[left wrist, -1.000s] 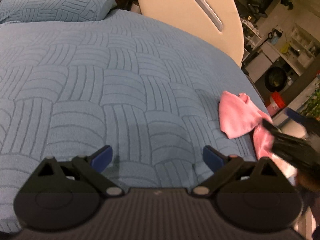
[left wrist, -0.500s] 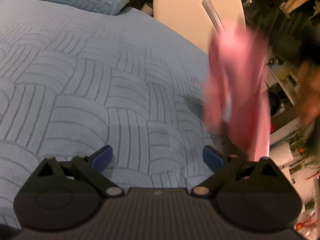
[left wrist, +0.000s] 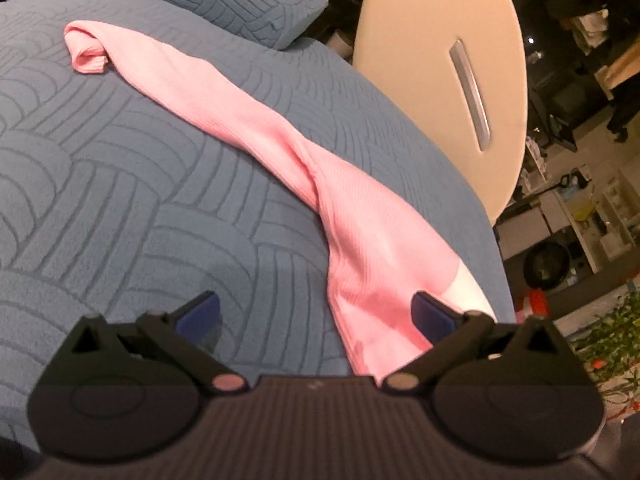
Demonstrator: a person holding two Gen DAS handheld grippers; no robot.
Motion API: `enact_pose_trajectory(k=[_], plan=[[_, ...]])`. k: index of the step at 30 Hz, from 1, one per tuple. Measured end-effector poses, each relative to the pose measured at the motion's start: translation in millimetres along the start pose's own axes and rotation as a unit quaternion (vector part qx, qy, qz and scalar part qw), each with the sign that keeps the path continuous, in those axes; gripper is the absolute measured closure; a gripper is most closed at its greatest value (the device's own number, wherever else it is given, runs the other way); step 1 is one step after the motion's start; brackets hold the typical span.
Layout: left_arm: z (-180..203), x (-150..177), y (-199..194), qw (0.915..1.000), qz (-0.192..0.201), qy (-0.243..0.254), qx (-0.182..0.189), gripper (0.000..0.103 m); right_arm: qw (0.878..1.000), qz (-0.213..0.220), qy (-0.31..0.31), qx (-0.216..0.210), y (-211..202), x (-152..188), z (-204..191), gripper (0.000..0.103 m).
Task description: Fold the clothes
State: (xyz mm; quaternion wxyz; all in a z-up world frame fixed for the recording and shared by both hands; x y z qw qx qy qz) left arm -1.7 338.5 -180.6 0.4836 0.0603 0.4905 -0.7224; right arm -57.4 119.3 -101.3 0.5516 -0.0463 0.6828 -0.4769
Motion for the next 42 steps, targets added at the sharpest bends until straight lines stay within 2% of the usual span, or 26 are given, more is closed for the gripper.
enact_pose_trajectory(k=[2,4,5,6,10,13,15,16,17,18,19,20,21,23,25,27,29,30,32,35,36,38,39,40,41,42], plan=[[3,1,-3,1.0,0.0,0.002,0.005,0.0,0.997,-0.009,-0.051,0.06,26,22,4,0.006],[5,0,-7,1.0,0.006,0.0,0.006,0.0,0.995,-0.016,-0.038,0.092,39,29,11,0.025],[5,-1,-12,0.9999,0.012,0.007,0.008,0.0,0.996,-0.023,-0.001,0.091,38,29,16,0.099],[4,-2,-16,0.9998,0.016,0.011,0.009,0.0,0.994,-0.034,0.044,0.092,36,30,22,0.091],[12,-11,-36,0.9987,0.028,0.034,0.023,0.0,0.998,-0.035,0.049,0.026,13,34,-18,0.092],[18,-20,-48,0.9967,0.032,0.064,0.039,0.0,0.99,-0.018,0.064,-0.124,-41,38,-91,0.092],[19,-18,-42,0.9964,0.013,0.076,0.034,0.0,0.967,-0.033,0.078,-0.238,-72,48,-136,0.089],[18,-15,-36,0.9965,0.0,0.079,0.028,0.0,0.964,-0.036,0.081,-0.253,-81,52,-142,0.089],[18,-13,-31,0.9964,-0.013,0.081,0.022,0.0,0.96,-0.045,0.095,-0.258,-83,53,-131,0.088],[18,-9,-24,0.9958,-0.033,0.085,0.013,0.0,0.954,-0.06,0.115,-0.272,-83,54,-116,0.078],[18,-6,-18,0.9947,-0.052,0.089,0.004,0.0,0.946,-0.074,0.135,-0.285,-84,55,-101,0.065],[18,-3,-9,0.9919,-0.073,0.103,-0.018,0.0,0.944,-0.075,0.147,-0.286,-85,53,-89,0.042],[19,-3,-8,0.9911,-0.074,0.108,-0.027,0.0,0.945,-0.061,0.156,-0.279,-91,49,-71,0.033],[25,-11,-5,0.989,-0.048,0.136,-0.03,0.0,0.95,-0.02,0.179,-0.256,-106,37,-16,0.025],[35,-21,-1,0.9804,-0.034,0.189,-0.041,0.0,0.956,0.022,0.198,-0.215,-117,25,43,0.017],[45,-34,5,0.9657,-0.022,0.252,-0.058,0.0,0.975,0.033,0.193,-0.103,-105,29,111,0.017],[63,-58,23,0.9175,-0.005,0.387,-0.093,0.0,0.98,0.022,0.193,-0.043,-87,39,163,0.017],[63,-60,25,0.9124,-0.006,0.398,-0.095,0.0,0.98,0.014,0.198,-0.03,-74,39,184,0.017],[70,-68,56,0.8477,-0.035,0.515,-0.124,0.0,0.977,0.001,0.21,-0.019,-50,38,219,0.017],[70,-57,95,0.7898,-0.106,0.595,-0.104,0.001,0.971,-0.023,0.235,-0.028,4,30,249,0.017],[69,-54,100,0.7874,-0.116,0.598,-0.095,0.001,0.968,-0.038,0.246,-0.027,27,26,257,0.017],[65,-51,111,0.8019,-0.119,0.582,-0.068,0.0,0.963,-0.063,0.263,-0.014,73,19,259,0.018],[63,-52,111,0.8092,-0.117,0.572,-0.063,0.013,0.955,-0.099,0.278,0.006,94,28,264,0.021],[59,-53,108,0.8336,-0.13,0.536,-0.036,0.029,0.951,-0.121,0.284,0.012,106,33,264,0.028],[56,-55,104,0.8552,-0.142,0.499,-0.01,0.069,0.955,-0.121,0.272,-0.007,106,33,257,0.045],[56,-50,84,0.8482,-0.135,0.512,0.002,0.093,0.96,-0.116,0.253,-0.035,103,31,248,0.089]])
Point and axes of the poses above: each gripper's, at about its wrist camera, not at the fingertips, and y roughly the way its jaws point, z to its right, x to its underside, the point moved 7 cm from there along y, roughly the way its jaws point, and after that the axes turned 12 degrees about y, right-handed, at the moved point
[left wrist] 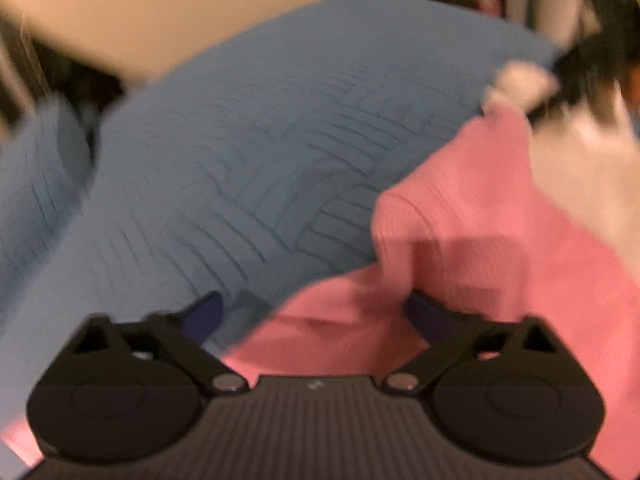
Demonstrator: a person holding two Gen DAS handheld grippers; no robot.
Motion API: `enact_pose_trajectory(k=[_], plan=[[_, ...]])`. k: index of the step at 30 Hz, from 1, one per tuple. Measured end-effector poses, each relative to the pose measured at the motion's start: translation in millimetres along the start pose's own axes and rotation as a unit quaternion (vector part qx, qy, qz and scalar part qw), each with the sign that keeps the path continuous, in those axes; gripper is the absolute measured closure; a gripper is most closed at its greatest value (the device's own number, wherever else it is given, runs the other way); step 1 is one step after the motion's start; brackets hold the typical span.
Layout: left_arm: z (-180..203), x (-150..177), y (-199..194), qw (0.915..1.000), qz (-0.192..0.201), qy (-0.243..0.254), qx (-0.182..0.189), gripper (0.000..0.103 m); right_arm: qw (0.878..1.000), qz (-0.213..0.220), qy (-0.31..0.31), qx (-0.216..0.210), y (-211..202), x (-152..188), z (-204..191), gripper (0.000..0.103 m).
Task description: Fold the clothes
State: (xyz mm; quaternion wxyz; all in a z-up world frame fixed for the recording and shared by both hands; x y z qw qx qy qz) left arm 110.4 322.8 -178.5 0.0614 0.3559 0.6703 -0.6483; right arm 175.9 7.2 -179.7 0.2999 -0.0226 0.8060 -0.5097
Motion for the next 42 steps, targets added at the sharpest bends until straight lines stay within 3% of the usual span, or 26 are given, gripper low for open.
enact_pose_trajectory(k=[2,3,5,7,9,12,13,15,18,20,22,25,26,27,28,29,30,31,32,33,35,36,38,40,41,42], plan=[[15,11,-36,0.9991,0.022,0.034,0.011,0.093,0.996,0.031,-0.061,-0.065,-32,14,-26,0.089],[31,22,-61,0.9953,0.046,0.074,0.042,0.091,0.988,0.035,-0.115,-0.1,-56,39,-41,0.09],[56,51,-90,0.9841,0.047,0.134,0.107,0.082,0.956,0.029,-0.24,-0.168,-111,106,-72,0.087],[62,64,-96,0.9833,0.033,0.156,0.088,0.069,0.951,-0.025,-0.268,-0.154,-116,150,-63,0.074],[65,77,-102,0.9816,0.021,0.185,0.044,0.037,0.953,-0.071,-0.266,-0.127,-112,180,-47,0.049],[68,77,-110,0.9779,0.044,0.204,0.01,0.016,0.964,-0.075,-0.235,-0.1,-108,194,-30,0.04],[72,76,-113,0.9758,0.053,0.212,0.009,0.016,0.966,-0.061,-0.228,-0.103,-109,190,-37,0.037],[86,77,-114,0.9673,0.071,0.243,0.022,0.014,0.963,-0.044,-0.242,-0.109,-114,191,-48,0.019],[109,72,-112,0.95,0.09,0.296,0.038,0.013,0.944,-0.046,-0.31,-0.097,-102,182,-77,0.019],[132,77,-109,0.9311,0.088,0.349,0.061,0.013,0.926,-0.061,-0.364,-0.073,-85,172,-103,0.019],[147,73,-100,0.9211,0.076,0.374,0.078,0.013,0.911,-0.07,-0.403,-0.048,-82,177,-104,0.019],[164,80,-89,0.908,0.07,0.403,0.091,0.016,0.907,-0.057,-0.415,-0.032,-77,179,-102,0.02],[168,79,-84,0.906,0.068,0.407,0.093,0.027,0.911,-0.055,-0.406,-0.038,-76,177,-102,0.03],[172,79,-79,0.9041,0.066,0.412,0.095,0.046,0.917,-0.052,-0.393,-0.047,-77,174,-100,0.054],[176,79,-75,0.9023,0.064,0.415,0.097,0.06,0.92,-0.053,-0.384,-0.052,-78,171,-99,0.067],[172,74,-72,0.912,0.059,0.392,0.107,0.084,0.926,-0.046,-0.37,-0.059,-80,165,-99,0.086],[169,69,-70,0.9209,0.054,0.368,0.118,0.094,0.934,-0.028,-0.347,-0.074,-84,154,-99,0.089],[165,64,-68,0.9257,0.058,0.356,0.112,0.094,0.942,-0.009,-0.325,-0.085,-87,141,-101,0.09],[153,52,-68,0.937,0.077,0.329,0.087,0.095,0.946,0.004,-0.311,-0.091,-88,134,-101,0.092],[150,49,-68,0.9391,0.08,0.324,0.082,0.095,0.953,0.032,-0.286,-0.099,-92,118,-101,0.093],[114,25,-70,0.9621,0.121,0.244,0.019,0.096,0.959,0.075,-0.254,-0.102,-99,90,-96,0.094],[104,19,-72,0.9671,0.13,0.219,0.008,0.096,0.961,0.112,-0.235,-0.095,-101,67,-92,0.094],[62,-3,-67,0.9812,0.152,0.117,-0.022,0.096,0.96,0.175,-0.206,-0.066,-98,25,-87,0.094],[10,-28,-46,0.9857,0.154,-0.002,-0.068,0.096,0.957,0.222,-0.184,-0.023,-84,-19,-79,0.095],[-21,-41,-29,0.9823,0.145,-0.067,-0.098,0.095,0.954,0.246,-0.17,0.011,-69,-46,-73,0.094],[-33,-43,-19,0.9813,0.131,-0.095,-0.103,0.094,0.954,0.255,-0.154,0.037,-53,-64,-66,0.089]])
Point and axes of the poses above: each gripper's, at about its wrist camera, not at the fingertips, and y roughly the way its jaws point, z to its right, x to its underside, the point moved 7 cm from there along y, roughly the way its jaws point, and after that the axes turned 12 degrees about y, right-handed, at the moved point
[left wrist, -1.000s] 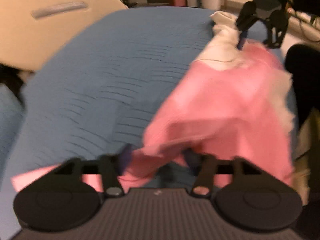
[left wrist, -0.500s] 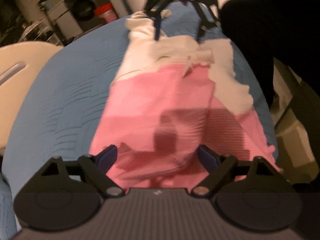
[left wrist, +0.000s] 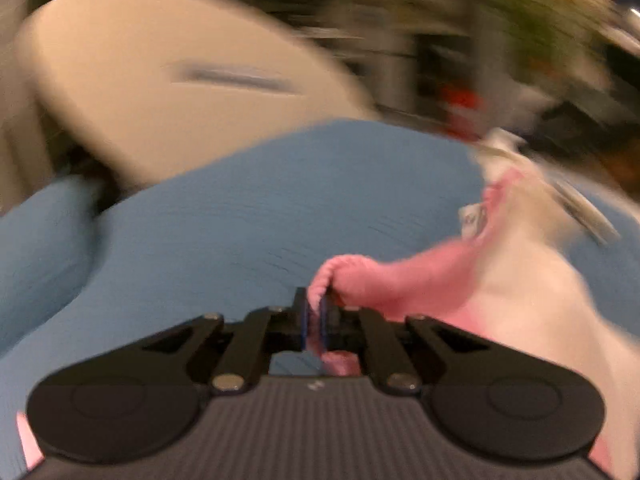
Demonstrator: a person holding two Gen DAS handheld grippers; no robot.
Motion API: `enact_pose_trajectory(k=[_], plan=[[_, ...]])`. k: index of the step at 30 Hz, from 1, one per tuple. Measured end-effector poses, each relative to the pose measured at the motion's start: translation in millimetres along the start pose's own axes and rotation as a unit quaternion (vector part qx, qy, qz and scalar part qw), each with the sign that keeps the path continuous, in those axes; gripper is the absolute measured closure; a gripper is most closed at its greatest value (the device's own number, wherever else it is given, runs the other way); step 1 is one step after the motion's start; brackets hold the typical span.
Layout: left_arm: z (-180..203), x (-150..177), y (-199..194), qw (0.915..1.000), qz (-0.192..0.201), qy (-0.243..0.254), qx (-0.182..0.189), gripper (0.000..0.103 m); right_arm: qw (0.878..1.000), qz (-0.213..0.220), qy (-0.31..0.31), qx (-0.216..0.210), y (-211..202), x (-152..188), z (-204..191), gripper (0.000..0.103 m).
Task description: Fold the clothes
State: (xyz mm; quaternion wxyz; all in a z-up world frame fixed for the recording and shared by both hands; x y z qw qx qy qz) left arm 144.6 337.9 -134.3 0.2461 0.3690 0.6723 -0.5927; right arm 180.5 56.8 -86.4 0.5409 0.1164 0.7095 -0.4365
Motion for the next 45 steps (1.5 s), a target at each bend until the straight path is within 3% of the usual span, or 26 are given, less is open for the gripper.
enact_pose_trajectory(k=[1,2,4,6,8,13,16,18,19,20,21,22,24,26,27,28,29,30,31,32,35,37,38,39,41,45], plan=[[-18,4,31,0.9971,-0.048,-0.055,-0.017,0.093,1.0,-0.002,0.01,0.025,20,-2,8,0.08],[-34,17,55,0.9877,-0.099,-0.115,-0.037,0.093,0.996,-0.048,0.038,0.067,58,6,22,0.053],[-40,25,59,0.983,-0.118,-0.134,-0.043,0.086,0.985,-0.105,0.071,0.121,87,24,35,0.043],[-47,33,39,0.988,-0.082,-0.109,-0.072,0.049,0.983,-0.078,0.116,0.122,70,33,41,0.029],[-49,41,30,0.9885,-0.077,-0.099,-0.084,0.03,0.982,-0.07,0.144,0.097,44,48,47,0.017],[-46,61,14,0.9918,-0.1,-0.057,-0.055,0.022,0.979,-0.138,0.086,0.12,-31,107,91,0.017],[-33,72,11,0.9906,-0.119,-0.034,-0.058,0.02,0.949,-0.219,0.1,0.204,-72,146,135,0.017],[-28,77,9,0.9896,-0.125,-0.04,-0.059,0.016,0.917,-0.261,0.18,0.242,-105,177,164,0.019],[-26,80,8,0.9889,-0.128,-0.047,-0.058,0.016,0.913,-0.26,0.201,0.242,-112,183,169,0.023],[-22,86,8,0.9872,-0.14,-0.05,-0.058,0.016,0.91,-0.256,0.217,0.244,-121,185,176,0.067],[-21,88,4,0.9867,-0.14,-0.052,-0.065,0.015,0.907,-0.249,0.232,0.248,-132,187,185,0.091],[-21,91,0,0.9861,-0.14,-0.055,-0.072,0.014,0.904,-0.243,0.246,0.252,-142,188,193,0.091],[-21,94,-5,0.9837,-0.143,-0.067,-0.087,0.014,0.89,-0.195,0.218,0.35,-183,171,221,0.091],[-22,96,-5,0.9827,-0.146,-0.072,-0.089,0.012,0.873,-0.183,0.23,0.39,-212,164,241,0.091],[-23,96,-6,0.9823,-0.147,-0.071,-0.091,0.01,0.86,-0.203,0.238,0.402,-224,166,253,0.089],[-24,97,-8,0.9805,-0.152,-0.07,-0.103,0.01,0.836,-0.263,0.169,0.45,-228,174,260,0.087],[-25,96,-11,0.9791,-0.153,-0.071,-0.113,0.009,0.808,-0.321,0.085,0.488,-227,183,263,0.073],[-25,96,-14,0.9787,-0.152,-0.074,-0.117,0.009,0.8,-0.341,0.058,0.491,-225,186,262,0.057],[-24,96,-17,0.9786,-0.151,-0.078,-0.116,0.009,0.801,-0.347,0.055,0.485,-224,187,261,0.048],[-23,96,-19,0.9787,-0.151,-0.079,-0.115,0.008,0.817,-0.313,0.089,0.476,-224,176,256,0.037],[-18,97,-28,0.9791,-0.145,-0.088,-0.113,0.006,0.875,-0.16,0.109,0.444,-205,117,217,0.028],[-20,102,-24,0.9789,-0.14,-0.096,-0.114,0.006,0.918,-0.109,0.134,0.357,-176,92,186,0.022],[-19,104,-24,0.9789,-0.137,-0.098,-0.115,0.006,0.953,-0.082,0.162,0.244,-141,70,153,0.022],[-19,107,-25,0.9789,-0.134,-0.1,-0.117,0.005,0.969,-0.069,0.179,0.155,-109,53,126,0.022],[-15,111,-29,0.9795,-0.123,-0.105,-0.12,0.005,0.982,-0.079,0.149,0.081,-48,35,90,0.022],[-14,107,-31,0.9822,-0.111,-0.089,-0.123,0.005,0.992,-0.104,0.069,0.017,58,11,52,0.022]])
Point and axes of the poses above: each gripper's, at about its wrist camera, not at the fingertips, and y roughly the way its jaws point, z to its right, x to its underside, the point moved 7 cm from there along y, roughly the way its jaws point, and after that the axes turned 12 degrees about y, right-handed, at the moved point
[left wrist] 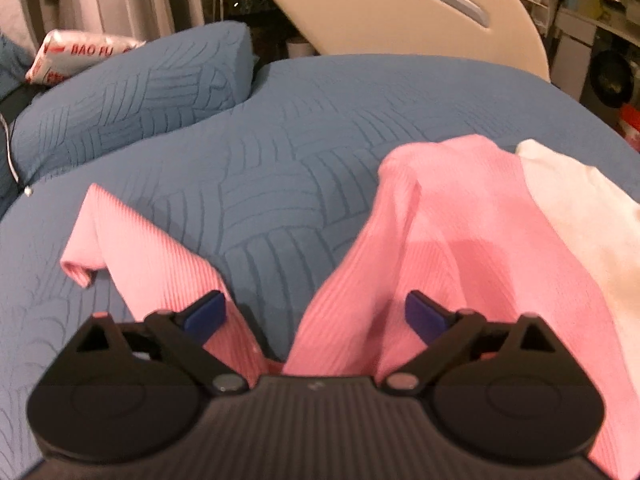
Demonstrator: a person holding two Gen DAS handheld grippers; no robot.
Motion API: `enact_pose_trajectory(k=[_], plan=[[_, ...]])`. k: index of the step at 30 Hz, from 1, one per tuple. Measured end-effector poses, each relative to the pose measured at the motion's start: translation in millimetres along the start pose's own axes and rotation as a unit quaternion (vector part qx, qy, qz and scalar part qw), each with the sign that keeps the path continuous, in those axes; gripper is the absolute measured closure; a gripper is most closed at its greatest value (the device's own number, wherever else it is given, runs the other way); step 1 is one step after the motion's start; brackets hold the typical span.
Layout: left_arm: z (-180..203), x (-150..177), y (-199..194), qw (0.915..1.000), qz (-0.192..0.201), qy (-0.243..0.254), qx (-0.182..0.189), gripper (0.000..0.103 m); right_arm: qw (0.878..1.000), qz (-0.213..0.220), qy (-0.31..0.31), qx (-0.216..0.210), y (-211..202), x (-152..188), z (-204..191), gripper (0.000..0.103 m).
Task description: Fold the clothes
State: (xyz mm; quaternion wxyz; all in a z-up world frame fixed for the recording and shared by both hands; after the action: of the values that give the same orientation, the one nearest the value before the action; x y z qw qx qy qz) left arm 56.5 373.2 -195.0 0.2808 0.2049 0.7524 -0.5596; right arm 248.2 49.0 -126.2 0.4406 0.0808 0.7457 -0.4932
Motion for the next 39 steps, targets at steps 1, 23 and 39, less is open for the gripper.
enact_pose_trajectory(k=[1,23,39], plan=[[0,0,2,1.0,-0.002,0.0,0.007,0.006,1.0,-0.006,0.001,-0.003,13,-8,-4,0.022],[-58,-63,4,0.9986,-0.007,-0.033,0.04,0.0,0.987,0.053,0.023,0.148,19,-49,-13,0.039],[-207,56,34,0.9308,-0.104,-0.349,0.028,0.003,0.987,0.037,0.124,-0.096,-190,162,-137,0.03]])
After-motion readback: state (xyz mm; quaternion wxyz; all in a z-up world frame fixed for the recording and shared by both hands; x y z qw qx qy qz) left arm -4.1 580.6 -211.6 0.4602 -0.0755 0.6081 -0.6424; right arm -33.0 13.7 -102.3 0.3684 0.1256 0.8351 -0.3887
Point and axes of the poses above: each gripper's, at about its wrist camera, not at the fingertips, and y roughly the way its jaws point, z to its right, x to its underside, the point moved 7 cm from there along y, roughly the way its jaws point, and after that the axes turned 12 degrees about y, right-handed, at the moved point
